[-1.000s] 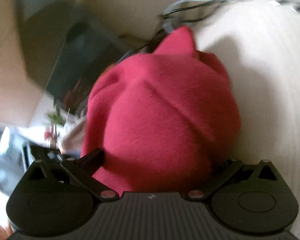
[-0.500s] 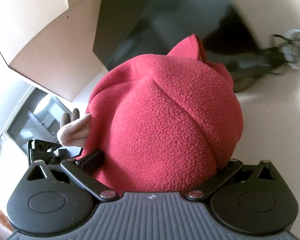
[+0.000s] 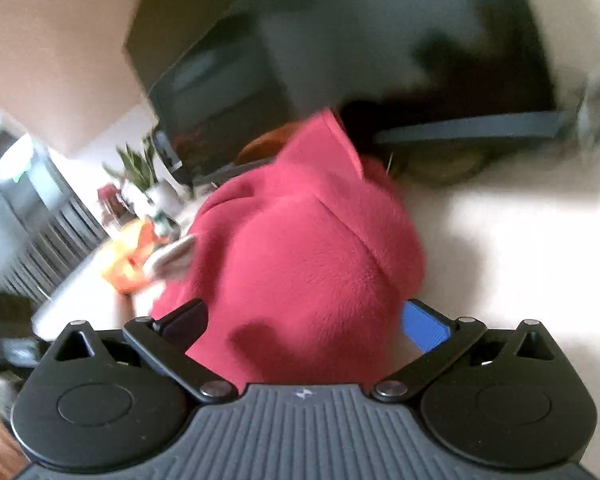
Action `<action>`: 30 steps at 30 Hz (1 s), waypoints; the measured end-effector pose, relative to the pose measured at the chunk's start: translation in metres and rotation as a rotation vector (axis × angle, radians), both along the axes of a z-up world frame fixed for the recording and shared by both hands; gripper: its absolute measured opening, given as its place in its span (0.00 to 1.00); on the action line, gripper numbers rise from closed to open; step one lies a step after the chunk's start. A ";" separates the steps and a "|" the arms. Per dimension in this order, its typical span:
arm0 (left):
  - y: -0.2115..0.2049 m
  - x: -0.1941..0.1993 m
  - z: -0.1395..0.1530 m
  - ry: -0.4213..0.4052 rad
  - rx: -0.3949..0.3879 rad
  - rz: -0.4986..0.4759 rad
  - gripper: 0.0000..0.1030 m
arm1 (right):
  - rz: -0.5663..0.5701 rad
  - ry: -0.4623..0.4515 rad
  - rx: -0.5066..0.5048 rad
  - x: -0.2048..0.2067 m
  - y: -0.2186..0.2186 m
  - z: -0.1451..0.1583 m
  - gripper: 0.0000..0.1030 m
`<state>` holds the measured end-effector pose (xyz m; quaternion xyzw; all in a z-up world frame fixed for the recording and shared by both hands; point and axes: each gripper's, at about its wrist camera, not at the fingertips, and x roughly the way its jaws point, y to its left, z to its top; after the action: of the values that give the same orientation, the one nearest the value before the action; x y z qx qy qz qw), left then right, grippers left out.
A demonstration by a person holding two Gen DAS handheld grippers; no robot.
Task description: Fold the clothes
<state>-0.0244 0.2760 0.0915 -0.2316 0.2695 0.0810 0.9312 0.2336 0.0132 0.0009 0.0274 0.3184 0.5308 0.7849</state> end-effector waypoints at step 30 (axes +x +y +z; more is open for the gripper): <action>-0.117 0.007 -0.046 0.243 0.286 0.200 1.00 | -0.049 -0.272 -0.326 -0.082 -0.049 -0.049 1.00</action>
<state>-0.0171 0.1593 0.0459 -0.1114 0.3413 0.2379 0.9025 0.1518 -0.0358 -0.0482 -0.1641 0.2906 0.4518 0.8274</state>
